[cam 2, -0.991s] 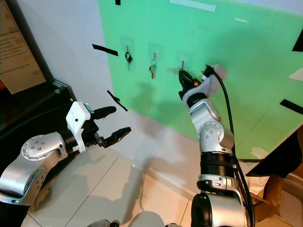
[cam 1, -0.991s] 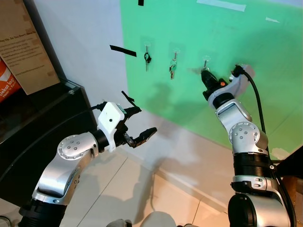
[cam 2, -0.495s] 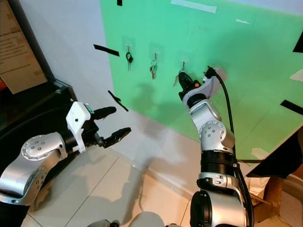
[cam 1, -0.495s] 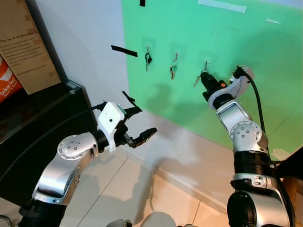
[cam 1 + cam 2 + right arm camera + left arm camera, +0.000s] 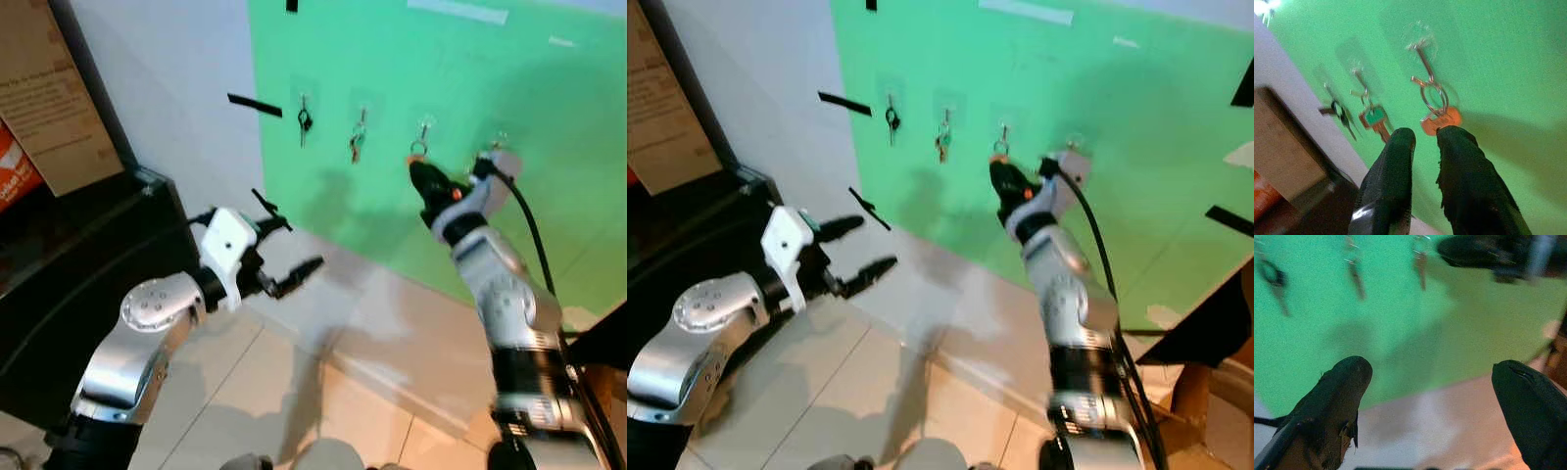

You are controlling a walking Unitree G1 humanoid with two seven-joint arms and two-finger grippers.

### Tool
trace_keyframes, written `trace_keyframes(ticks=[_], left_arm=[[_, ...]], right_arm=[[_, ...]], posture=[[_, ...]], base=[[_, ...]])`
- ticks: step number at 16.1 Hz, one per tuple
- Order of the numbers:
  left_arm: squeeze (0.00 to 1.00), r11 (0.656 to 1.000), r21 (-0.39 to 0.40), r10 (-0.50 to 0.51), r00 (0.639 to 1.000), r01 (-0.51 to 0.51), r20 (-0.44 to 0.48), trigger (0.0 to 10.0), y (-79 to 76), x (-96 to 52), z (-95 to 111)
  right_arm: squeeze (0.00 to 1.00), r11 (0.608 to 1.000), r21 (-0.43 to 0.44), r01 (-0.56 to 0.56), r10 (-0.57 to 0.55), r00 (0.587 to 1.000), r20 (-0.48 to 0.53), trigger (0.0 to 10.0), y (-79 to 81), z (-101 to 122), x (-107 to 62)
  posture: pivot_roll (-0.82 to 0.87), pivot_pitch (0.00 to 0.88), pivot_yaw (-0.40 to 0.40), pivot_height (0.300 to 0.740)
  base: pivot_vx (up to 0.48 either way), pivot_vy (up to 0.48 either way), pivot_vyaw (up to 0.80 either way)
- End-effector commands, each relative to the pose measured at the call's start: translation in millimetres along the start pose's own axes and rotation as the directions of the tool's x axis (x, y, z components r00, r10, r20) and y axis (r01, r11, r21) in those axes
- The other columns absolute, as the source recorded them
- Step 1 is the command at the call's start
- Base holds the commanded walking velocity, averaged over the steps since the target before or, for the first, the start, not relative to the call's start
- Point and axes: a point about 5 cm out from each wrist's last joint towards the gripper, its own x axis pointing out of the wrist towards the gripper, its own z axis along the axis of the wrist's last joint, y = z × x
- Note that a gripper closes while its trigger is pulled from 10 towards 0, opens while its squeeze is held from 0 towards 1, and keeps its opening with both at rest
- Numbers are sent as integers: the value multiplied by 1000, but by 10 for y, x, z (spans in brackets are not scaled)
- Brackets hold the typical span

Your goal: Hang keys on a hook

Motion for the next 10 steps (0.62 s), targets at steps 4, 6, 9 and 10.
trace_keyframes(ticks=[4, 6, 9, 10], left_arm=[[0, 959, 22, 282, 959, -282, -13, 10000, 169, -101, -70], [0, 899, 76, 438, 894, -432, -90, 10000, 239, -211, -243], [0, 854, 86, 520, 848, -513, -100, 10000, 252, -283, -316], [0, 844, 76, 536, 838, -531, -99, 10000, 249, -295, -329]], right_arm=[[1000, 989, -142, -30, 21, 998, -63, 10000, -1, -195, -274], [1000, 963, -267, -26, -23, 984, -179, 10000, -39, -550, -458], [1000, 968, -250, 18, -82, 966, -246, 10000, -118, -808, -553], [1000, 972, -235, 16, -79, 963, -259, 10000, -115, -839, -561]], posture=[[-39, 0, 9, 740], [-38, 0, 9, 740], [-22, 0, -2, 740], [-23, 0, -3, 740]], base=[[0, 0, 200], [0, 0, 797], [0, 0, 783], [296, 0, 775]])
